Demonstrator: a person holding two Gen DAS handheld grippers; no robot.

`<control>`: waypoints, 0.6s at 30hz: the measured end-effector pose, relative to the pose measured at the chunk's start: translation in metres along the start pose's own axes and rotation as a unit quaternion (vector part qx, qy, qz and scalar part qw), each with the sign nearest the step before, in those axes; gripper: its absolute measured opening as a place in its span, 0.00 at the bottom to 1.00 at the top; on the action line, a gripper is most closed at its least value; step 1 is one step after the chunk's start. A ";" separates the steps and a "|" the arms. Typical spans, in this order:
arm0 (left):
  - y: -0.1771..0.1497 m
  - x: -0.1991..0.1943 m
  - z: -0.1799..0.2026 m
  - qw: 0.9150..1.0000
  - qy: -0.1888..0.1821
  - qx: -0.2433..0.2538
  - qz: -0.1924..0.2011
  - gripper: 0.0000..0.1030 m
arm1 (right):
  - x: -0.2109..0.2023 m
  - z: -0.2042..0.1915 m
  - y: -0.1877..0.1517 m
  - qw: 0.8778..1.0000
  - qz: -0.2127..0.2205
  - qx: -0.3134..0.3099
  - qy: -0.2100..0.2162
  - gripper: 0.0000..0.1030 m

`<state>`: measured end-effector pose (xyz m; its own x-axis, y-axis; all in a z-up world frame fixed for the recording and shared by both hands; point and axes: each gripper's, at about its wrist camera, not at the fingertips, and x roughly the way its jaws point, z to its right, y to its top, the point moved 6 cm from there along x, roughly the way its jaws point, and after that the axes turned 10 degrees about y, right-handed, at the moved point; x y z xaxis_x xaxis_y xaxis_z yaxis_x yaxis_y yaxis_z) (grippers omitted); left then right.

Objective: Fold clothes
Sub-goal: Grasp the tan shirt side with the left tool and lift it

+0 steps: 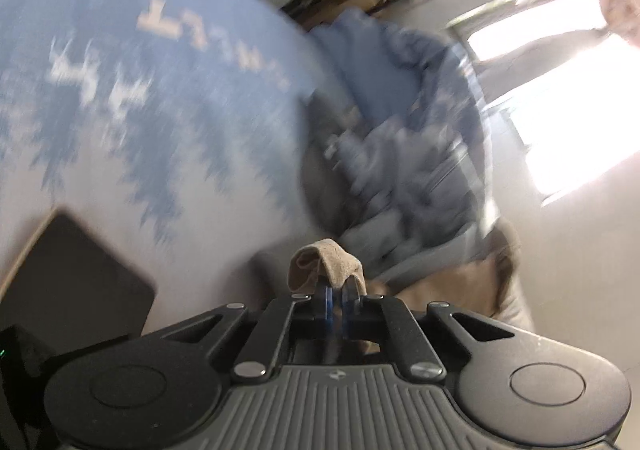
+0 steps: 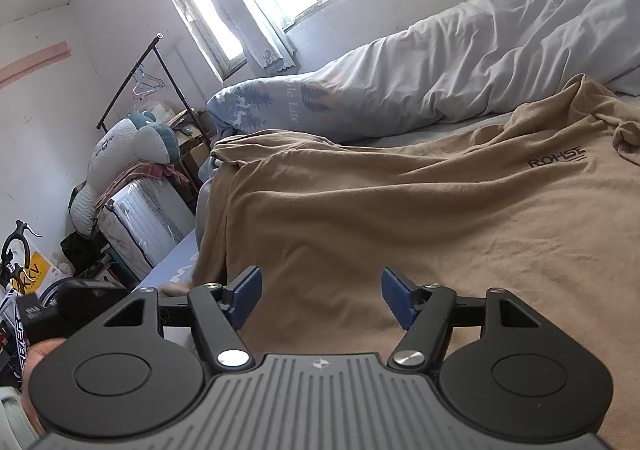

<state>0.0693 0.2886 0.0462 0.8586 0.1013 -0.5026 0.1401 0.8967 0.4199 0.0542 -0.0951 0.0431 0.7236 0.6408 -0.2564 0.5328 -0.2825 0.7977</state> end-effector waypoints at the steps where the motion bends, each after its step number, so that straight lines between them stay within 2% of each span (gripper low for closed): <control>1: 0.009 -0.007 0.004 1.000 -0.011 0.001 0.016 0.01 | 0.000 0.000 0.001 1.000 0.000 -0.001 0.000 0.67; 4: 0.042 -0.027 0.014 0.998 -0.036 -0.009 0.060 0.01 | -0.002 -0.002 0.005 1.000 0.007 -0.003 0.002 0.68; 8: 0.105 -0.046 0.039 0.992 -0.055 -0.005 0.117 0.00 | -0.004 -0.002 0.007 1.000 0.013 0.010 0.009 0.68; 14: 0.189 -0.089 0.118 0.972 -0.094 0.049 0.210 0.00 | -0.003 -0.006 0.008 1.000 0.014 0.014 0.023 0.68; 18: 0.217 -0.104 0.174 0.963 -0.112 0.074 0.235 0.00 | -0.004 -0.005 0.010 0.999 0.016 0.028 0.031 0.68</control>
<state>0.0957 0.3975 0.3209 0.9264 0.3714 -0.0627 -0.2358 0.7018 0.6722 0.0549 -0.0969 0.0550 0.7132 0.6734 -0.1947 0.5341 -0.3422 0.7731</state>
